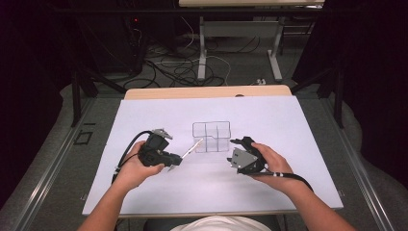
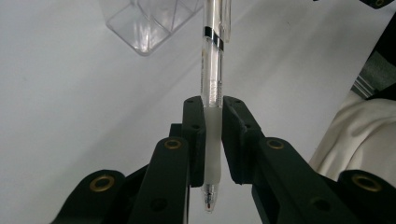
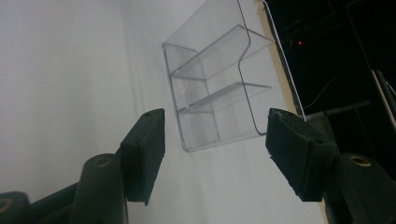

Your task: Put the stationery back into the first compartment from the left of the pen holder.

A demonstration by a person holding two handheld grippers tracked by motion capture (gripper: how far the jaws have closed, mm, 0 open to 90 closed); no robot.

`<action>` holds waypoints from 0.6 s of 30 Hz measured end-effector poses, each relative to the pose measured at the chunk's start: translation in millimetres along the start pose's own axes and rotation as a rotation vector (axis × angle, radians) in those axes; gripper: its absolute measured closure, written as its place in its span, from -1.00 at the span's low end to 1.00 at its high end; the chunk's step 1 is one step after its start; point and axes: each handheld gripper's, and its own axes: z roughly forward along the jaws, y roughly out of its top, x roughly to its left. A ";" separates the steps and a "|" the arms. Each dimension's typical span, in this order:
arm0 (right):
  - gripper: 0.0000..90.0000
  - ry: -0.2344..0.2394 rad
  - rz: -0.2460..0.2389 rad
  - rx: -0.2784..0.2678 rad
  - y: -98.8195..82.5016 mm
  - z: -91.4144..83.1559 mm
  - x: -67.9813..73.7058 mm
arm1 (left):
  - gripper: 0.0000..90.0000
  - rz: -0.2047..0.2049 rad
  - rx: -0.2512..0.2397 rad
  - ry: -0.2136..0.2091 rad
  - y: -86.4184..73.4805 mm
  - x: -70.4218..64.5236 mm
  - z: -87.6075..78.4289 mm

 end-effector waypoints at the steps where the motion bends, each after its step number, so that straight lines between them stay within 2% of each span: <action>1: -0.16 -0.001 0.012 -0.001 2.5 -0.1 2.4 | 0.77 -0.002 0.002 -0.005 -0.3 -0.6 2.8; 2: -0.15 0.012 -0.024 -0.005 3.7 -0.4 2.1 | 0.77 0.000 0.012 -0.007 -0.3 -1.0 4.8; 4: -0.15 0.006 -0.017 -0.013 7.3 0.1 6.6 | 0.77 0.000 0.022 -0.015 -0.6 -2.6 9.5; 7: -0.13 0.007 -0.083 -0.026 12.3 1.7 10.6 | 0.77 -0.007 0.041 -0.031 -0.1 -5.9 16.3; 8: -0.10 0.017 -0.085 -0.011 14.6 1.2 13.0 | 0.77 0.000 0.046 -0.034 0.4 -6.5 18.5; 9: -0.08 0.020 -0.102 -0.016 16.8 1.4 14.8 | 0.77 -0.016 0.052 -0.039 0.6 -8.3 20.8; 14: 0.03 0.000 -0.160 -0.045 27.9 1.0 26.6 | 0.77 -0.017 0.072 -0.043 2.7 -12.1 28.6; 18: 0.12 -0.029 -0.269 -0.073 33.4 1.9 35.6 | 0.77 -0.035 0.084 -0.052 3.2 -14.3 34.7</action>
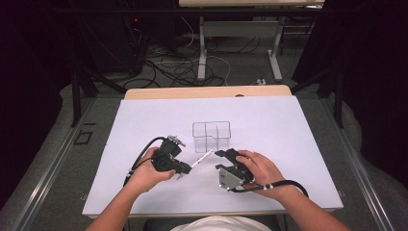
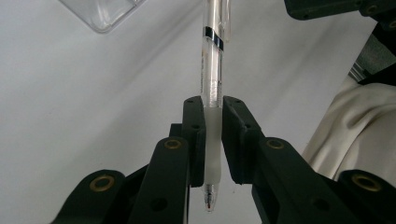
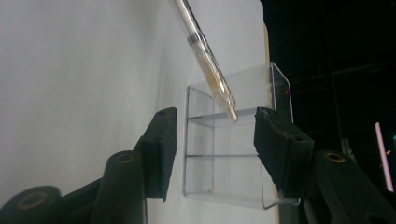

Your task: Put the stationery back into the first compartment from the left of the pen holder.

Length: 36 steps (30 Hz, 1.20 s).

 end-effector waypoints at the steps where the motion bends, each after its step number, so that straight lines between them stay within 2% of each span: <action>1: 0.14 -0.014 -0.009 -0.014 1.6 1.2 3.6 | 0.77 0.002 0.005 0.001 0.4 -0.3 1.4; 2: 0.15 0.004 -0.057 -0.009 3.8 1.6 3.3 | 0.77 0.003 0.007 -0.005 0.7 -0.8 3.1; 5: 0.22 0.008 -0.093 -0.025 8.3 6.2 9.7 | 0.77 0.002 0.017 -0.013 2.0 -2.7 8.2; 7: 0.24 0.038 -0.147 -0.018 11.3 9.6 11.0 | 0.77 0.003 0.027 -0.017 3.1 -3.7 11.8; 8: 0.26 0.046 -0.154 0.001 12.2 10.7 13.6 | 0.77 0.007 0.034 -0.020 3.6 -3.9 13.7; 9: 0.27 0.047 -0.177 -0.005 12.8 12.7 14.6 | 0.77 0.008 0.040 -0.023 4.2 -4.5 15.6; 10: 0.29 0.042 -0.180 -0.010 13.1 14.5 17.1 | 0.77 0.008 0.046 -0.027 4.7 -5.0 17.4; 11: 0.30 0.065 -0.197 0.001 14.0 15.3 17.2 | 0.77 0.008 0.050 -0.029 5.2 -5.8 19.3; 12: 0.31 0.063 -0.207 0.008 14.5 16.0 18.3 | 0.77 0.009 0.053 -0.032 5.7 -6.4 21.2; 13: 0.32 0.050 -0.213 -0.007 14.2 17.9 20.1 | 0.77 0.014 0.058 -0.036 6.4 -6.8 22.7; 15: 0.36 0.070 -0.212 0.005 15.0 18.7 22.5 | 0.77 0.013 0.063 -0.040 7.7 -9.0 25.5; 17: 0.39 0.086 -0.237 0.013 16.5 20.5 22.6 | 0.77 0.020 0.071 -0.047 9.2 -10.8 27.6; 19: 0.42 0.073 -0.243 0.006 16.9 22.0 24.6 | 0.77 0.018 0.076 -0.055 10.4 -13.8 29.5; 20: 0.44 0.089 -0.256 0.023 17.9 21.7 23.8 | 0.77 0.023 0.078 -0.054 11.1 -15.1 30.4; 27: 0.54 0.099 -0.301 0.048 21.0 25.3 29.6 | 0.77 0.023 0.088 -0.067 13.8 -20.4 34.9; 32: 0.65 0.101 -0.355 0.059 23.3 28.9 32.1 | 0.77 0.024 0.087 -0.072 14.6 -22.9 35.5; 36: 0.75 0.102 -0.359 0.071 22.7 30.0 35.1 | 0.77 0.033 0.086 -0.072 14.9 -22.5 35.7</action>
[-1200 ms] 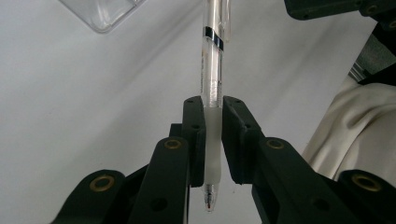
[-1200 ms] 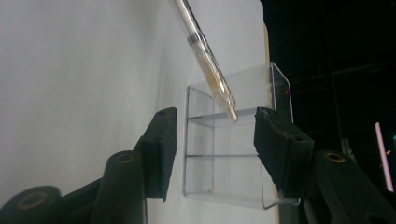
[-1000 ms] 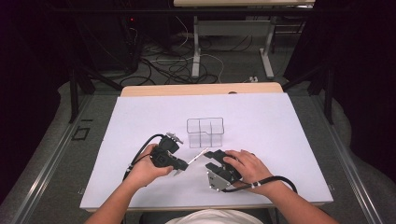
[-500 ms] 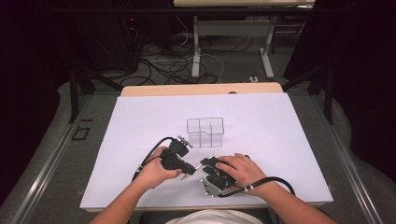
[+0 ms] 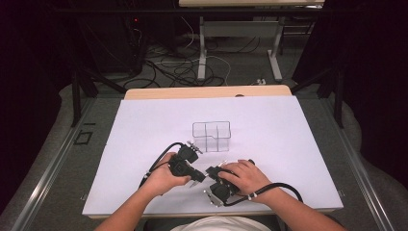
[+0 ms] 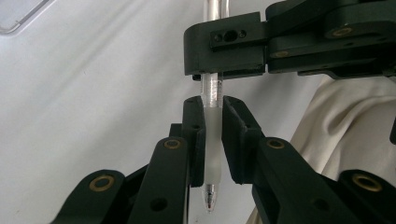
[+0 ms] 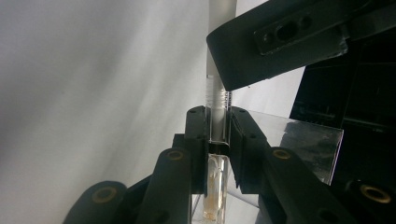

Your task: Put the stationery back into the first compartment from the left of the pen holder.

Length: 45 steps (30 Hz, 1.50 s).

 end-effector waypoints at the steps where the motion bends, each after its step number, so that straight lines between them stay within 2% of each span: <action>1: 0.75 -0.003 -0.003 0.002 0.1 0.3 -0.1 | 0.77 -0.003 -0.003 0.001 -0.1 0.1 0.2; 5: 0.76 -0.015 -0.016 0.006 0.5 1.5 -0.8 | 0.76 -0.012 -0.006 -0.006 -0.2 1.8 -0.4; 8: 0.76 -0.012 0.000 0.018 0.4 1.5 0.1 | 0.75 -0.021 -0.021 -0.011 -1.0 3.4 -0.5; 10: 0.76 -0.018 0.001 0.016 -0.2 2.0 0.0 | 0.67 -0.043 -0.041 -0.023 -1.6 4.2 -1.7; 16: 0.76 -0.017 0.008 0.019 -1.6 2.0 -0.7 | 0.47 -0.043 -0.091 -0.010 -4.3 11.2 -7.3; 21: 0.76 -0.024 0.009 0.012 -2.7 2.1 -2.3 | 0.31 -0.033 -0.138 0.043 -8.0 18.5 -14.0; 24: 0.76 -0.037 0.027 0.010 -4.0 1.1 -3.0 | 0.18 -0.026 -0.181 0.093 -11.7 25.3 -18.1; 27: 0.76 -0.040 0.052 -0.007 -5.9 0.6 -5.8 | 0.04 0.004 -0.211 0.134 -15.2 32.8 -23.0; 28: 0.76 -0.055 0.051 -0.020 -6.5 0.7 -7.1 | 0.02 0.008 -0.226 0.136 -16.5 35.2 -24.3; 31: 0.76 -0.071 0.087 -0.045 -8.8 0.4 -9.8 | -0.08 0.015 -0.247 0.163 -20.7 42.9 -28.7; 32: 0.76 -0.090 0.099 -0.056 -9.6 0.3 -10.3 | -0.09 0.018 -0.264 0.180 -22.4 45.6 -29.0; 33: 0.76 -0.123 0.111 -0.063 -10.3 0.3 -10.2 | -0.11 0.010 -0.260 0.184 -23.8 47.9 -30.9; 34: 0.76 -0.104 0.129 -0.082 -11.2 0.9 -11.6 | -0.12 0.009 -0.271 0.197 -25.2 50.5 -31.9; 36: 0.76 -0.104 0.165 -0.113 -12.5 1.6 -13.8 | -0.14 -0.001 -0.283 0.218 -27.8 55.3 -34.3; 37: 0.76 -0.110 0.247 -0.176 -15.5 2.3 -14.9 | -0.17 -0.017 -0.297 0.226 -29.0 56.7 -34.7; 38: 0.76 -0.110 0.247 -0.176 -15.5 2.3 -14.9 | -0.17 -0.015 -0.303 0.237 -30.2 59.2 -35.8; 43: 0.76 -0.110 0.468 -0.264 -27.2 2.0 -20.8 | -0.23 -0.061 -0.313 0.262 -35.9 70.5 -39.6; 44: 0.76 -0.114 0.535 -0.272 -30.1 1.4 -21.7 | -0.26 -0.076 -0.315 0.267 -36.8 72.5 -39.6; 45: 0.76 -0.125 0.568 -0.296 -33.3 1.9 -25.4 | -0.28 -0.099 -0.316 0.264 -37.8 73.8 -39.6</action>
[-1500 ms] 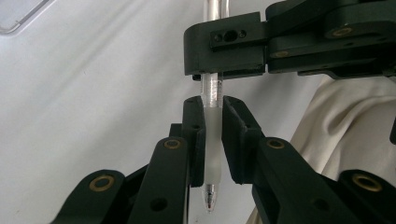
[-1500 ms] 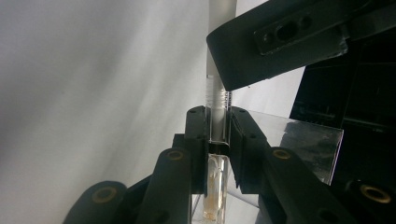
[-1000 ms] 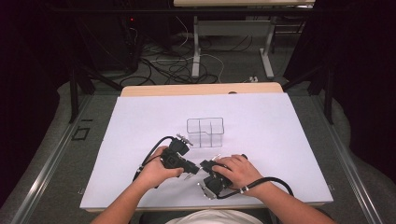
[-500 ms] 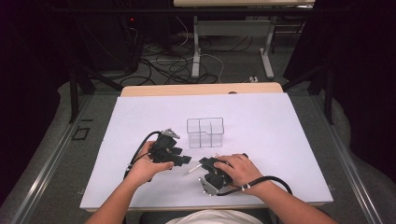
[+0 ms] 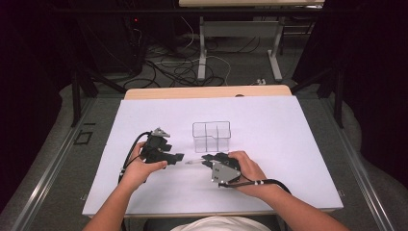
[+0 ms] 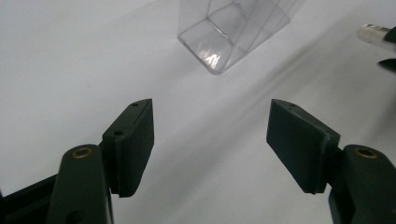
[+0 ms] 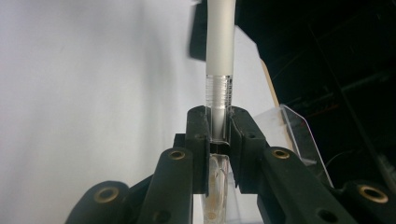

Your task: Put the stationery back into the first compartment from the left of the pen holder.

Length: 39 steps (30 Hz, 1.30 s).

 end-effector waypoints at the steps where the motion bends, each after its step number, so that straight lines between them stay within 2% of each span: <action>1: 0.76 -0.004 0.051 -0.020 -1.2 0.2 -3.2 | -0.29 0.002 -0.001 0.007 -0.4 1.4 -0.3; 4: 0.76 -0.027 0.194 -0.062 -3.9 0.0 -10.2 | -0.39 0.002 -0.014 0.022 -2.1 5.3 -0.4; 8: 0.76 -0.032 0.332 -0.122 -6.6 1.3 -17.7 | -0.54 -0.040 -0.027 0.019 -4.0 7.9 0.1; 11: 0.76 -0.038 0.418 -0.160 -7.5 1.6 -23.1 | -0.65 -0.073 -0.030 0.014 -5.1 8.4 0.5; 19: 0.76 -0.086 0.648 -0.261 -9.6 4.1 -49.6 | -0.80 -0.062 -0.032 0.052 -6.4 10.1 0.7; 22: 0.76 -0.102 0.701 -0.277 -9.4 6.0 -58.9 | -0.86 -0.069 -0.041 0.056 -6.9 9.5 1.2; 27: 0.76 -0.145 0.789 -0.299 -9.2 10.0 -75.4 | -1.00 -0.039 -0.044 0.051 -8.7 8.2 2.6; 31: 0.76 -0.181 0.811 -0.318 -8.0 13.9 -88.1 | -1.00 -0.023 -0.045 0.072 -9.3 7.5 3.7; 39: 0.76 -0.197 0.845 -0.325 -2.1 25.1 -98.1 | -1.00 -0.038 -0.050 0.099 -10.7 10.0 4.6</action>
